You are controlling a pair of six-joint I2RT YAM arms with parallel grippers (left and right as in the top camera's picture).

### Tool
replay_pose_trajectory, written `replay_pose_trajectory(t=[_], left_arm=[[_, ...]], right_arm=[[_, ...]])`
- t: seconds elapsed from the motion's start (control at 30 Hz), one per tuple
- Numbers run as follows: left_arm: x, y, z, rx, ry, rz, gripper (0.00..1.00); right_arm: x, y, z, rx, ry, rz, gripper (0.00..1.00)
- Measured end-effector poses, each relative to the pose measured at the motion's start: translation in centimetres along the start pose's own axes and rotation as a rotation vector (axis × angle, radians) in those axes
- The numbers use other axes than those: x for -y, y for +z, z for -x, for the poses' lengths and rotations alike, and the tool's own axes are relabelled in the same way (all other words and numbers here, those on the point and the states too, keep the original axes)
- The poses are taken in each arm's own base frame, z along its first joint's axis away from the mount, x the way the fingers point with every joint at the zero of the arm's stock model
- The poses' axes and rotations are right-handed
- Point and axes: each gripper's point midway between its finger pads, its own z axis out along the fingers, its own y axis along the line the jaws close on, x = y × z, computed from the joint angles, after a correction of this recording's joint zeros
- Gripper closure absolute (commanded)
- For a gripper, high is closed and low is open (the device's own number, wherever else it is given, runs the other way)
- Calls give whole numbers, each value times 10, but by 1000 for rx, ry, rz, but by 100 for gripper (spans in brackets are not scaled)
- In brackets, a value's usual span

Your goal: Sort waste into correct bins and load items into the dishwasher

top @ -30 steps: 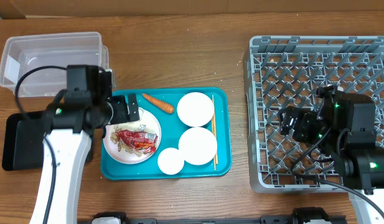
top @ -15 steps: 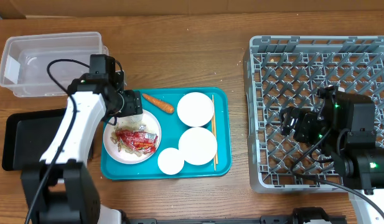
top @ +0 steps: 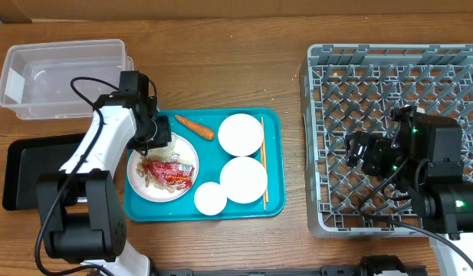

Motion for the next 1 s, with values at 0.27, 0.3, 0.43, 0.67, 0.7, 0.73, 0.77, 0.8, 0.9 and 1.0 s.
replay_pose_trajectory(t=[0.27, 0.3, 0.43, 0.67, 0.7, 0.73, 0.77, 0.8, 0.9, 1.0], left_arm=[[0, -2, 3, 3, -1, 2, 96], [1, -5, 5, 7, 0, 1, 96], [4, -34, 22, 34, 2, 10, 96], [-8, -121, 86, 281, -4, 139, 96], [-11, -131, 95, 328, -10, 158, 96], [-13, -143, 106, 385, -18, 178, 96], [-16, -151, 114, 425, -26, 191, 96], [-20, -158, 121, 465, -36, 207, 96], [-35, -167, 135, 527, -72, 238, 96], [-52, -173, 143, 566, -112, 260, 96]], right_arm=[[0, 0, 0, 0, 0, 0, 0], [0, 0, 0, 0, 0, 0, 0], [0, 0, 0, 0, 0, 0, 0], [0, 0, 0, 0, 0, 0, 0], [0, 0, 0, 0, 0, 0, 0], [0, 0, 0, 0, 0, -1, 0], [0, 0, 0, 0, 0, 0, 0], [0, 0, 0, 0, 0, 0, 0], [0, 0, 0, -1, 0, -1, 0], [0, 0, -1, -3, 1, -1, 0]])
